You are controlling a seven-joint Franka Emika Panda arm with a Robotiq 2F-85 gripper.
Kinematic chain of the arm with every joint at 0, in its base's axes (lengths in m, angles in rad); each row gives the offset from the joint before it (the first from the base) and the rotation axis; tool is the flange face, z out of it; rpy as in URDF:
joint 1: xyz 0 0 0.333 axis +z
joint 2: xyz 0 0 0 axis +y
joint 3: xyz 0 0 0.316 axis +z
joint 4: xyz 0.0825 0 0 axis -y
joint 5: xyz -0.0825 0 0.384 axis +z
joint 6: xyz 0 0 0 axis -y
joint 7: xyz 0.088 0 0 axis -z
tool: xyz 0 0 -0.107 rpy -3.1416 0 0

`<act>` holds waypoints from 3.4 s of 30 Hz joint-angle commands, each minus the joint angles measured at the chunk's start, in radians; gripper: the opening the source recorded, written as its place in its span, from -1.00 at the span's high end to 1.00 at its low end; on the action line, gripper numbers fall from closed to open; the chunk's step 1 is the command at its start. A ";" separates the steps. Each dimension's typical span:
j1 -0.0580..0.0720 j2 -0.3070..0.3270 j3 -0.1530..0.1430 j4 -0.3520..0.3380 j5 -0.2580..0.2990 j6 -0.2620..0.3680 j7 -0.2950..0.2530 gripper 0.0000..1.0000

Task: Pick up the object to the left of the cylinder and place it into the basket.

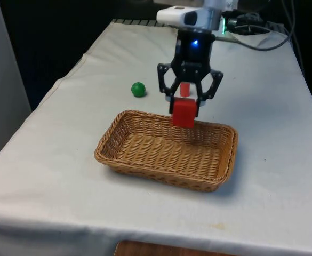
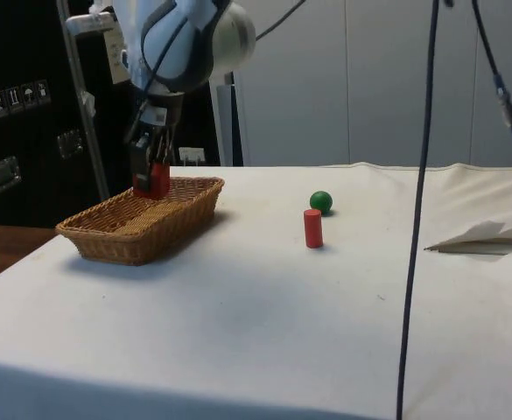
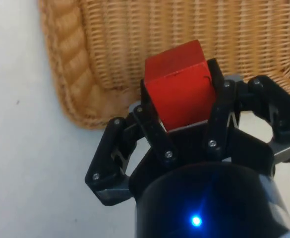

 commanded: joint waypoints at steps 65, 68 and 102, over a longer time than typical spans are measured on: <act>-0.044 0.269 -0.071 0.195 0.326 0.006 -0.250 0.79; -0.037 0.267 -0.079 0.191 0.324 0.002 -0.244 0.35; 0.028 0.133 -0.168 0.141 0.303 -0.064 -0.243 -1.00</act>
